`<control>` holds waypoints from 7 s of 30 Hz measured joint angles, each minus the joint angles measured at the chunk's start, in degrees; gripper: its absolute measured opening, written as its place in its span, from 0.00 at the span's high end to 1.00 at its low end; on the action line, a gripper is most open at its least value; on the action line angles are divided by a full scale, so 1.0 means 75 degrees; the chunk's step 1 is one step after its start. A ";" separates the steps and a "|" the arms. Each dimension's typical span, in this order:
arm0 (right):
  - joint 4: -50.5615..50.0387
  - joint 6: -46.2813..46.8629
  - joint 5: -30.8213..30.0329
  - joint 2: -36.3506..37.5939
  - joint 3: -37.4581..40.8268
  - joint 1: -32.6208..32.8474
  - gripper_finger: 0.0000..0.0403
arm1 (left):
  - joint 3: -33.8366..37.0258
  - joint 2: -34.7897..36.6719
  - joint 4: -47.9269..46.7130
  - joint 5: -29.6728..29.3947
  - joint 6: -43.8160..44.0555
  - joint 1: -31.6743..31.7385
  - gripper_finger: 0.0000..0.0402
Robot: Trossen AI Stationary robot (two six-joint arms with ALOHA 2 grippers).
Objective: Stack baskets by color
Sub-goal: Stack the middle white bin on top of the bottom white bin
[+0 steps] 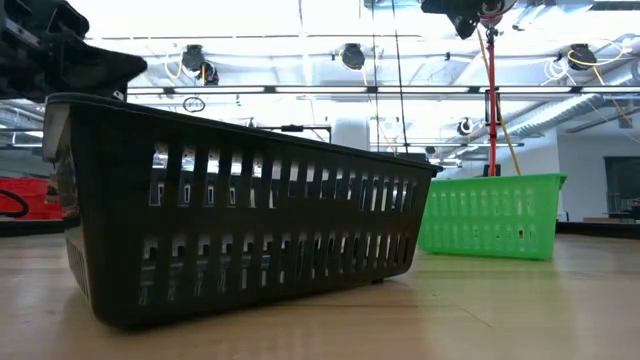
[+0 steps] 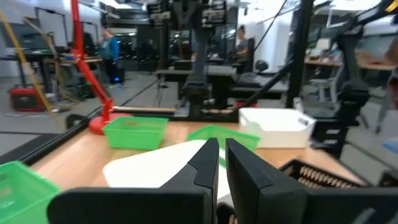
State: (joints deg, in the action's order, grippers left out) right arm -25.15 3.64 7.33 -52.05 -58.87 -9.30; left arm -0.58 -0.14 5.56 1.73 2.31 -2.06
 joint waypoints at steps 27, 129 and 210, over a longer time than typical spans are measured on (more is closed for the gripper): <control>0.1339 -0.0377 -0.1208 0.0000 0.1606 0.1109 1.00 | -0.3992 -0.4830 -0.0477 -0.1257 0.0063 -0.0675 0.99; 0.0360 -0.4631 0.0790 -0.8393 -0.3850 -0.1286 0.97 | -0.5951 -0.7324 -0.3272 -0.2385 -0.0268 -0.1530 0.99; -0.7035 0.8029 -0.3386 -0.1661 -0.1694 0.7945 0.99 | -0.5948 -0.7338 -0.2914 -0.2441 0.0382 -0.1531 0.99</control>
State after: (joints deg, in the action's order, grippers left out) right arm -77.91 63.86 -18.06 -64.51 -71.57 50.28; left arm -45.19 -55.18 -16.29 -16.58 5.17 -13.54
